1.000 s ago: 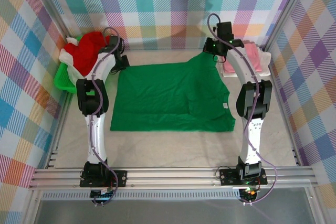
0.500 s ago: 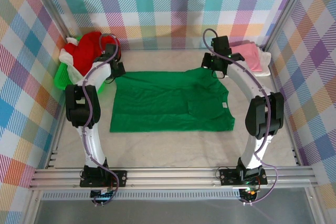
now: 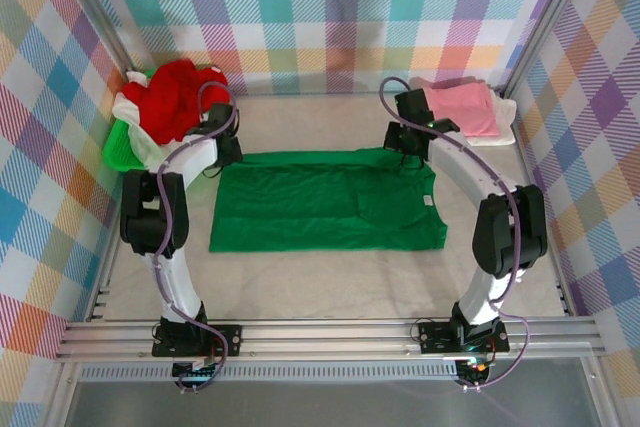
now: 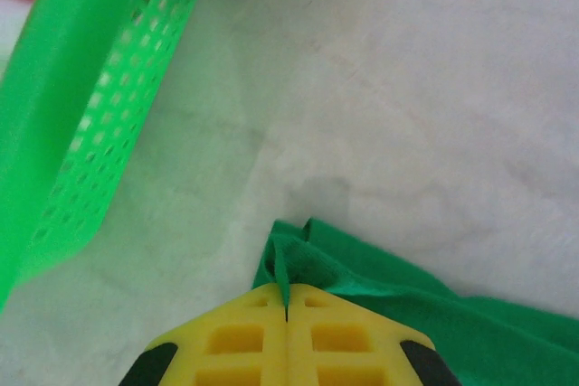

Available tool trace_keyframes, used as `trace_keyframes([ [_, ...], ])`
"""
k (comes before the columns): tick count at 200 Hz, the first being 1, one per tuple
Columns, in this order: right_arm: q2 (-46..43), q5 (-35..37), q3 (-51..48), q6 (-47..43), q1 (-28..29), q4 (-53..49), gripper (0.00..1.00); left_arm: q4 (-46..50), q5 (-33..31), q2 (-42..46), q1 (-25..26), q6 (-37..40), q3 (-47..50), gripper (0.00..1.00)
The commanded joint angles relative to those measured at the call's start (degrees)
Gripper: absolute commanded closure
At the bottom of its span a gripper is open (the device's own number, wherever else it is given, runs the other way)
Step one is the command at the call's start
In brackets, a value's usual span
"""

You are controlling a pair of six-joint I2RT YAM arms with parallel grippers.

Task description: Fold and stack the t-shirts

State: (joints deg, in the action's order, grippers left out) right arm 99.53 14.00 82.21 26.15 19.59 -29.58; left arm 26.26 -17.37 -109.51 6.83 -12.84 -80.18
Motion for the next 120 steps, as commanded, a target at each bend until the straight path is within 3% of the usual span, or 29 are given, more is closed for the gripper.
trace_keyframes([
  [1, -5.82, 1.18, -3.47, 3.04, 1.99, -1.15, 0.91, -2.37, -2.90, 6.07, 0.66, -2.50, 4.48, 0.96],
  [17, -9.29, 0.89, -8.57, 5.45, 3.52, -1.18, 0.88, -3.79, -2.90, 9.09, 1.40, -3.77, 9.10, 0.89],
  [26, -11.26, -0.15, -11.19, 6.82, 4.02, -1.63, 0.86, -3.86, -3.44, 10.77, 1.72, -4.71, 11.56, 0.76],
  [40, -14.36, -0.84, -13.89, 8.17, 5.30, -3.74, 0.72, -3.68, -3.62, 13.47, 1.86, -5.40, 14.51, 0.68],
  [50, -16.57, -0.96, -15.20, 8.28, 6.25, -4.91, 0.78, -3.50, -4.11, 15.60, 1.93, -5.49, 16.26, 0.64],
  [58, -18.20, -1.06, -15.82, 8.46, 6.86, -5.66, 0.78, -3.30, -4.30, 16.99, 1.92, -5.09, 17.04, 0.59],
  [73, -20.18, -1.20, -16.03, 8.22, 7.12, -6.35, 0.68, -1.62, -4.59, 18.02, 1.89, -3.75, 16.12, 0.59],
  [91, -19.08, -1.10, -15.77, 6.78, 5.43, -4.87, 0.66, -0.26, -2.62, 16.47, 1.87, -2.10, 13.21, 0.60],
  [120, -12.25, -10.01, -14.30, 6.59, -2.00, 1.27, 0.65, 0.47, 3.08, 10.02, 2.50, -0.21, 7.61, 0.58],
])
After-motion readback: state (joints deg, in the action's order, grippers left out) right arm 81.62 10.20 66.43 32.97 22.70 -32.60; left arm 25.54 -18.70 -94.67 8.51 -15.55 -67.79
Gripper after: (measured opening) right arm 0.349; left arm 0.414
